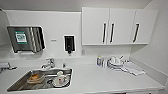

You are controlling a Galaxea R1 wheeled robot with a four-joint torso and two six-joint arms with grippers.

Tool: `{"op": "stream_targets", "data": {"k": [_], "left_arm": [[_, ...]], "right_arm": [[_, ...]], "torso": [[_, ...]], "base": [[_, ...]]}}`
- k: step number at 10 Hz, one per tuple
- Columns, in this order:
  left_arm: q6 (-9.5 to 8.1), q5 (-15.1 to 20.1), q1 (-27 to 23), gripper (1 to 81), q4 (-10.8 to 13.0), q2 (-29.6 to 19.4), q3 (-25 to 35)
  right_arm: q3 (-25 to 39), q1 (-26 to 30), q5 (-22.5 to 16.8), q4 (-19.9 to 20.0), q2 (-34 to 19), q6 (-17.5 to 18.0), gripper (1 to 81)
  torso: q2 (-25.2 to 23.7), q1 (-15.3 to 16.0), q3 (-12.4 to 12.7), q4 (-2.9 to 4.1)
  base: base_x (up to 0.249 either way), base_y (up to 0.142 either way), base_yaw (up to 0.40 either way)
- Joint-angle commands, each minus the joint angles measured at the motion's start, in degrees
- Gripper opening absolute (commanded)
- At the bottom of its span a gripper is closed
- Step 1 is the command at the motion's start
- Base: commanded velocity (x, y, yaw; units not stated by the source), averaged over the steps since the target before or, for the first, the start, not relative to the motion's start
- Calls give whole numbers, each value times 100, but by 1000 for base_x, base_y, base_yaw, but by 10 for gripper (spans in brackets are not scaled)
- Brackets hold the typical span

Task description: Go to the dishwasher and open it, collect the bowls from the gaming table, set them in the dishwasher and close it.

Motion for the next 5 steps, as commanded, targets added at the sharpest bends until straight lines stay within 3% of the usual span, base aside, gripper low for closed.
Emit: {"op": "stream_targets", "data": {"k": [1,3,4,5], "left_arm": [[18,94,-274,811,37,-515,510],[18,5,-203,811,63,-727,695],[18,5,-159,811,186,-814,757],[18,5,-142,811,204,-850,775]], "right_arm": [[154,497,-218,83,-218,19,811],[137,497,-218,92,-218,19,811],[137,497,-218,92,-218,19,811],[137,505,-218,101,-209,19,811]], "torso": [[-545,351,0,0],[-940,601,0,0],[-1135,721,0,0],[-765,481,0,0]], "base": [[0,0,0],[0,0,0],[0,0,0],[0,0,0]]}}
